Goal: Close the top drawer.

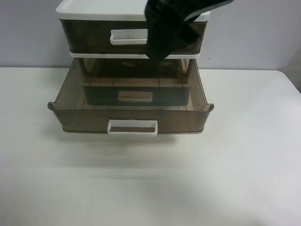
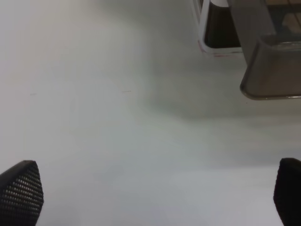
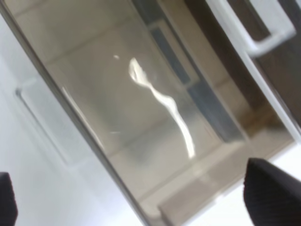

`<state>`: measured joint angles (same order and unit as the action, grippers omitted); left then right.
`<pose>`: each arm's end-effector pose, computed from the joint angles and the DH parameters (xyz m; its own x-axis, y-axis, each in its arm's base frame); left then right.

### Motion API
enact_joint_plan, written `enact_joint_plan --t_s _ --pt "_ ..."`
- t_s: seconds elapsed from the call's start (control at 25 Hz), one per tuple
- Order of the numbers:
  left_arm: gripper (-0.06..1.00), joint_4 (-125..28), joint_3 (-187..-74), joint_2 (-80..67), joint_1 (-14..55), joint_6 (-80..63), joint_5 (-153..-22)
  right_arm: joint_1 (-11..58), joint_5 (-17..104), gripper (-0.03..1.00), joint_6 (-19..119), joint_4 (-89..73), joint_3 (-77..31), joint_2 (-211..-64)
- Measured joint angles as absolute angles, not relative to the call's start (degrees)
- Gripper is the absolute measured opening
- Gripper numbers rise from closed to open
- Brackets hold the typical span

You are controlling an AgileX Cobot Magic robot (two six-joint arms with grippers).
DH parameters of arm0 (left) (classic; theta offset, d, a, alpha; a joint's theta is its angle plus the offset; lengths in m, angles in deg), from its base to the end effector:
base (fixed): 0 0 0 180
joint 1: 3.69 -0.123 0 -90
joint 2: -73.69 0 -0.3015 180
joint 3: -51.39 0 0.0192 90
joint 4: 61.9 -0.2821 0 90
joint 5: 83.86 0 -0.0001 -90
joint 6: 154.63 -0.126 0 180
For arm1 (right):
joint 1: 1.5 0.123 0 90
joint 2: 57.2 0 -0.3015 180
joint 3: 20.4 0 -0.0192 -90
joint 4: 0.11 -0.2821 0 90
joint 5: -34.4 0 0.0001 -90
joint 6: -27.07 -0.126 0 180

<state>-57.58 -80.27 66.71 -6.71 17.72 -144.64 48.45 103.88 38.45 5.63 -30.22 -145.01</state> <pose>0.0351 -0.0064 0.2807 -0.4356 0.0735 -0.8972 0.0487 0.9971 0.0580 0.2201 0.2434 0.3961 -0.3581 -0.7846 -0.5062 -0.8353 0.5114 -0.2017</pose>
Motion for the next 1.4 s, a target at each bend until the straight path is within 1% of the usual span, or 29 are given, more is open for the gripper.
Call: enact_joint_plan --t_s 0.24,0.52,0.64,0.88,1.0,1.16,1.4 --pt "0.99 -57.6 -80.3 66.7 -6.7 17.7 -144.6 48.4 103.9 0.93 34.8 9.2 -17.4 -131.1" --pt "0.99 -57.6 -80.3 66.7 -6.7 17.7 -144.6 47.8 104.0 0.93 32.3 9.5 -1.5 -111.9" --pt "0.99 -57.6 -80.3 66.7 -6.7 17.7 -144.6 42.6 103.5 0.93 31.2 8.4 5.6 -103.0" --pt "0.99 -57.6 -80.3 66.7 -6.7 17.7 -144.6 25.2 97.5 0.93 30.8 3.6 17.3 -88.2" --pt "0.99 -57.6 -80.3 66.7 -6.7 17.7 -144.6 18.0 95.2 0.93 30.8 -0.1 22.5 -82.7" --pt "0.99 -57.6 -80.3 66.7 -6.7 17.7 -144.6 11.8 93.0 0.93 30.8 -1.6 26.6 -75.9" --pt "0.99 -57.6 -80.3 66.7 -6.7 17.7 -144.6 7.4 91.3 0.93 30.8 -1.8 26.8 -65.6"
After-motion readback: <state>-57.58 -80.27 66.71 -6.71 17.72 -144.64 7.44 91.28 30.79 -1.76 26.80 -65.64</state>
